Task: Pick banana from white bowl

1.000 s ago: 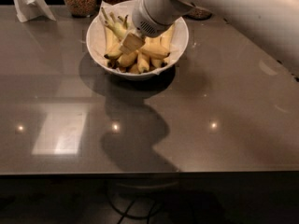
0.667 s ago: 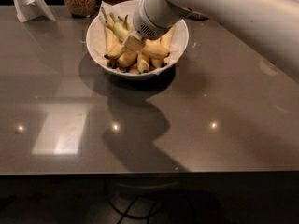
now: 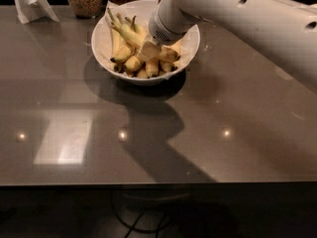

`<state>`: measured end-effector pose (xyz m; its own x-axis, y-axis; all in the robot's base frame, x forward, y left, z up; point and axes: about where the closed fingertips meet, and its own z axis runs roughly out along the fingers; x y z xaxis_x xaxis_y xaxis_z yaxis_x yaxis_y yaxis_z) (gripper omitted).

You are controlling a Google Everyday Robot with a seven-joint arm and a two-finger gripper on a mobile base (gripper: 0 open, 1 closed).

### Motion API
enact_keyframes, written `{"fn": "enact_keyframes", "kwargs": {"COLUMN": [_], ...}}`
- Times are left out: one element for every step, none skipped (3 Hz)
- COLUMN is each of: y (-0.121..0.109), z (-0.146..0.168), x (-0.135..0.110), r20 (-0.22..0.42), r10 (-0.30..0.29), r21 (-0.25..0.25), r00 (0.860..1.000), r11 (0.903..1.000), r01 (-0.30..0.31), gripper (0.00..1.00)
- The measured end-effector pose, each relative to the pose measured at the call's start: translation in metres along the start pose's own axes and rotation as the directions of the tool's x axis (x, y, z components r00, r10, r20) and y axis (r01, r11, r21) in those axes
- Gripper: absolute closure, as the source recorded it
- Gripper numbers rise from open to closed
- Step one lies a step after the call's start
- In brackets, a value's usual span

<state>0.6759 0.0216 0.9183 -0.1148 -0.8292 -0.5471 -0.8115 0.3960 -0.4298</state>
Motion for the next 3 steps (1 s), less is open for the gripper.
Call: {"fn": "enact_keyframes", "kwargs": {"y": [-0.005, -0.004, -0.002], "z": [0.006, 0.005, -0.011], "x": [0.016, 0.017, 0.006], "r20": [-0.042, -0.047, -0.051], "r10": [0.011, 0.011, 0.0], "r21": [0.012, 0.013, 0.01], "r00": [0.999, 0.999, 0.999], "r11": [0.9999, 0.9999, 0.9999], "r01": [-0.01, -0.01, 0.0], "gripper": [0.55, 0.76, 0.98]}}
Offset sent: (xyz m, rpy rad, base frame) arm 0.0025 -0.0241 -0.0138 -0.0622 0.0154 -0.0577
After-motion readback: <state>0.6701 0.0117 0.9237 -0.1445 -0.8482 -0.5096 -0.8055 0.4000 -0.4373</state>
